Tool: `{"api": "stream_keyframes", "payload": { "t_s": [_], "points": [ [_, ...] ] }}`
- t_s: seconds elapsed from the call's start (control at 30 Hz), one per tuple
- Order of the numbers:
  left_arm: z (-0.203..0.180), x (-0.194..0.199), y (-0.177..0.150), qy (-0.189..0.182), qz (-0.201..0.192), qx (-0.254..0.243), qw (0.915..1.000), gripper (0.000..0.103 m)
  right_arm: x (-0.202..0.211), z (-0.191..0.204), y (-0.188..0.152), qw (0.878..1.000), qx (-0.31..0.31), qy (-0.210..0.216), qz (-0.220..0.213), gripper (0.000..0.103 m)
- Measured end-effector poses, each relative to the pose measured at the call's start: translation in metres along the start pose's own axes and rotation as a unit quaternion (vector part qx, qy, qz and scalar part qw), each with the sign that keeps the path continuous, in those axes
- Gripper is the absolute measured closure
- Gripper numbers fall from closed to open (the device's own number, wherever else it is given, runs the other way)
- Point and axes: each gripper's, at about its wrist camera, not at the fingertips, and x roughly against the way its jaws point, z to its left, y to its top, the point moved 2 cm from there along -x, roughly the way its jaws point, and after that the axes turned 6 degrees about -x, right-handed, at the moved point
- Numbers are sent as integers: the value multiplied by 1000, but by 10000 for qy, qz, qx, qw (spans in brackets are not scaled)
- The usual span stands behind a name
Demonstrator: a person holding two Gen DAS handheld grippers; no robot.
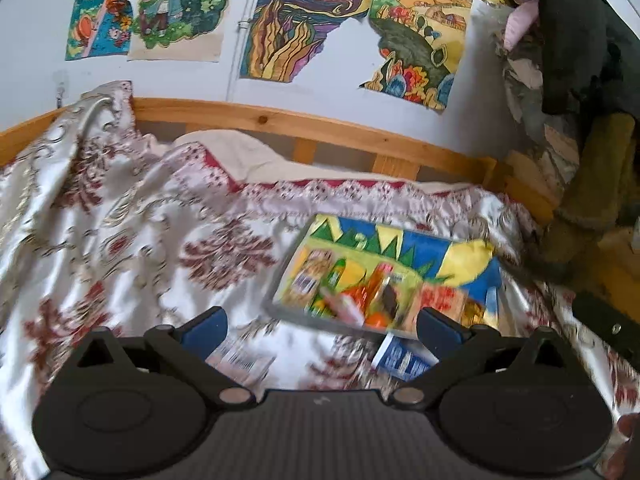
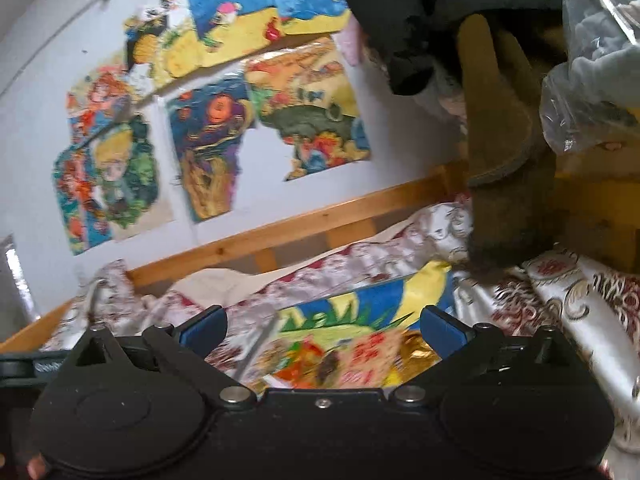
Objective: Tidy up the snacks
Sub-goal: 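Lift both tools away from the tray, then move both tools down toward the white milk-powder packet and blue calcium stick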
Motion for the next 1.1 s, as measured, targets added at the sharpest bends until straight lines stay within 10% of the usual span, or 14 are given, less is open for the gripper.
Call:
{"api": "stream_keyframes", "payload": {
  "t_s": [0.6,1.1],
  "points": [
    [39,108,-86,656,302,69,9974,0,97,34,-52,9944,739,112,746,1],
    [45,136,-95,883,309,10,9956,0,117,34,-62,9927,749,-49,940,1]
  ]
}}
